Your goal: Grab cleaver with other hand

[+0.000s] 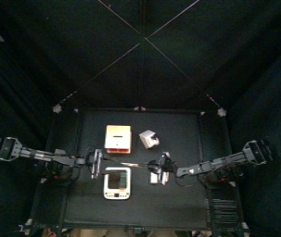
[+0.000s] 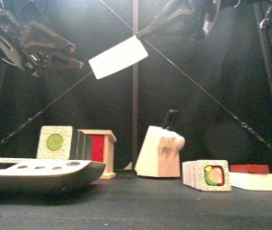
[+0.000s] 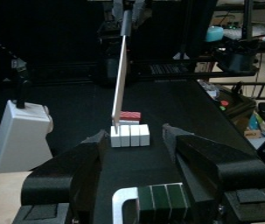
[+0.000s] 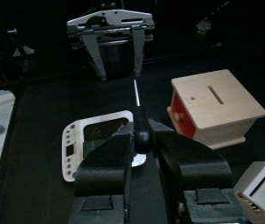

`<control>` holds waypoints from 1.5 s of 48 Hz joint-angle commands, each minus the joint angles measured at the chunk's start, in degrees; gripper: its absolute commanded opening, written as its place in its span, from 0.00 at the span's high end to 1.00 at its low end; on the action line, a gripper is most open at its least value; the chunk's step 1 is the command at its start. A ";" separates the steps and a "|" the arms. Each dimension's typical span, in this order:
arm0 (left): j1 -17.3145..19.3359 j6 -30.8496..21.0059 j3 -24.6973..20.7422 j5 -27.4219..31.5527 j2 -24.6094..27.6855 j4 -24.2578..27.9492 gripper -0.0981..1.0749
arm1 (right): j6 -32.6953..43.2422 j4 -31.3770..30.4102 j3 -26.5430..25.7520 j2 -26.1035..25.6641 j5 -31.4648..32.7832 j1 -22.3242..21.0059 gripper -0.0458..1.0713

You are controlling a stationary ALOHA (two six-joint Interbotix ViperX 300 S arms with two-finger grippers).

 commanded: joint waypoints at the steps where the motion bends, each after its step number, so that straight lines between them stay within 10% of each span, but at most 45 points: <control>1: -0.09 0.00 -2.64 -0.79 1.32 -0.18 0.16 | 0.18 -0.53 -1.14 -0.62 0.62 0.53 0.47; 46: 1.49 0.18 -5.54 -11.16 10.46 -0.26 0.17 | 0.70 -5.45 -2.11 -0.18 8.61 5.63 0.46; 72: 2.90 0.26 -5.80 -19.86 13.18 0.79 0.28 | 15.91 -17.49 1.41 -1.93 9.40 5.89 0.46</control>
